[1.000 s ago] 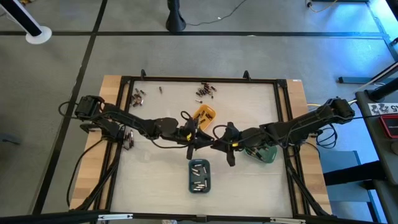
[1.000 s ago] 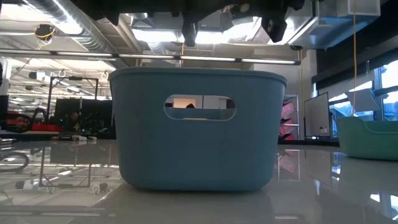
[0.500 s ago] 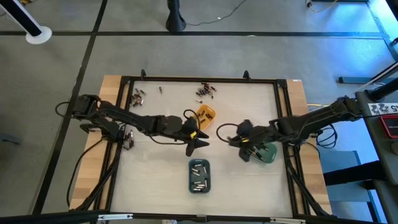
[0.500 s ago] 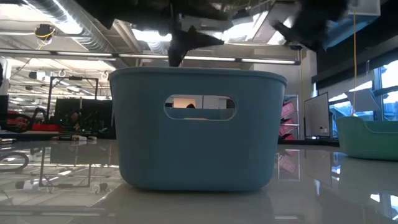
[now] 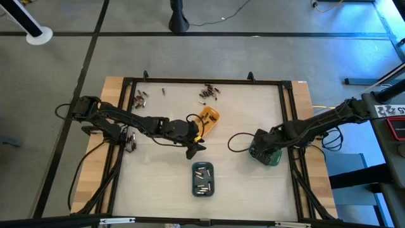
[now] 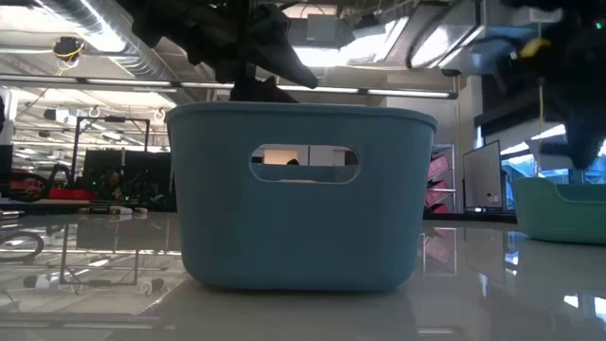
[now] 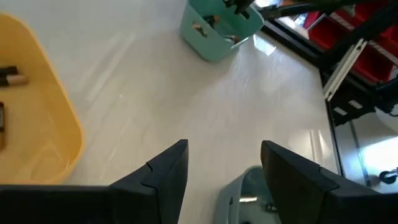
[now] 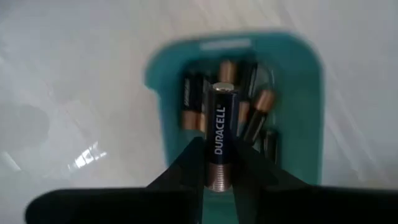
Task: Sort batteries
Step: Put the black battery into the green bin
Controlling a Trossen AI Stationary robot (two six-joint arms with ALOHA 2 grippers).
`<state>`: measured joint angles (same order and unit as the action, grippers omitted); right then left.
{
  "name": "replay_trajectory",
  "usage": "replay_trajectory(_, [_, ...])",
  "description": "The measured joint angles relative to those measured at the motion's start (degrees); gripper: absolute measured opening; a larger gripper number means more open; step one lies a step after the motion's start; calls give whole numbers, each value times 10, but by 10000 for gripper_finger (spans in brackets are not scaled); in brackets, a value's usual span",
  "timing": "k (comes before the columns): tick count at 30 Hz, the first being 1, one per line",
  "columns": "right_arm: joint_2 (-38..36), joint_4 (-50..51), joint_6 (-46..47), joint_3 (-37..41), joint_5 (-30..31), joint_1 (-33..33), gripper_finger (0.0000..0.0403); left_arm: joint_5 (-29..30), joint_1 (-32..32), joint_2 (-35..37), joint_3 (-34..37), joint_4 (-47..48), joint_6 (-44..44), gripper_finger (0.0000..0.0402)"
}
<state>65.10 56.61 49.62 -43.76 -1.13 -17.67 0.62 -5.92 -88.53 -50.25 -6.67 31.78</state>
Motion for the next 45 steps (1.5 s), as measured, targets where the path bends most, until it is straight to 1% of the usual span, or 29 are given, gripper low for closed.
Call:
replay_trajectory(5, [0, -32, 14, 51, -15, 0, 50, 0, 0, -1, 0, 21, 5, 191])
replay_trajectory(8, [0, -46, 25, 70, -15, 0, 70, 0, 0, -1, 0, 38, 8, 191])
replay_trajectory(13, [0, -46, 38, 76, -10, 0, 106, 0, 0, -1, 0, 76, 20, 191])
replay_trajectory(18, [0, -46, 37, 76, -9, 0, 116, -1, 0, -1, 0, 92, 27, 191])
replay_trajectory(21, [0, -45, 37, 76, -9, 0, 116, -19, 0, -1, 0, 93, 28, 191])
replay_trajectory(23, [0, -41, 33, 72, -9, 0, 116, -43, 0, -1, 0, 100, 28, 191])
replay_trajectory(25, [0, -42, 26, 65, -6, 0, 116, -74, 0, 0, 0, 126, 34, 191])
replay_trajectory(29, [0, -42, 23, 43, 42, 0, 117, -132, 0, 10, 0, 223, 60, 191])
replay_trajectory(33, [0, -43, -5, 14, 103, 0, 117, -156, 0, 23, 0, 356, 85, 192])
replay_trajectory(36, [0, -45, -22, -7, 142, 0, 117, -159, 4, 34, 0, 475, 101, 192])
replay_trajectory(38, [0, -53, -33, -19, 157, 0, 117, -159, 7, 35, 0, 566, 105, 192])
replay_trajectory(42, [0, -91, -53, -26, 171, 0, 117, -154, 16, 35, 0, 740, 103, 192])
replay_trajectory(45, [0, -121, -68, -27, 171, 0, 117, -139, 28, 35, 0, 819, 107, 192])
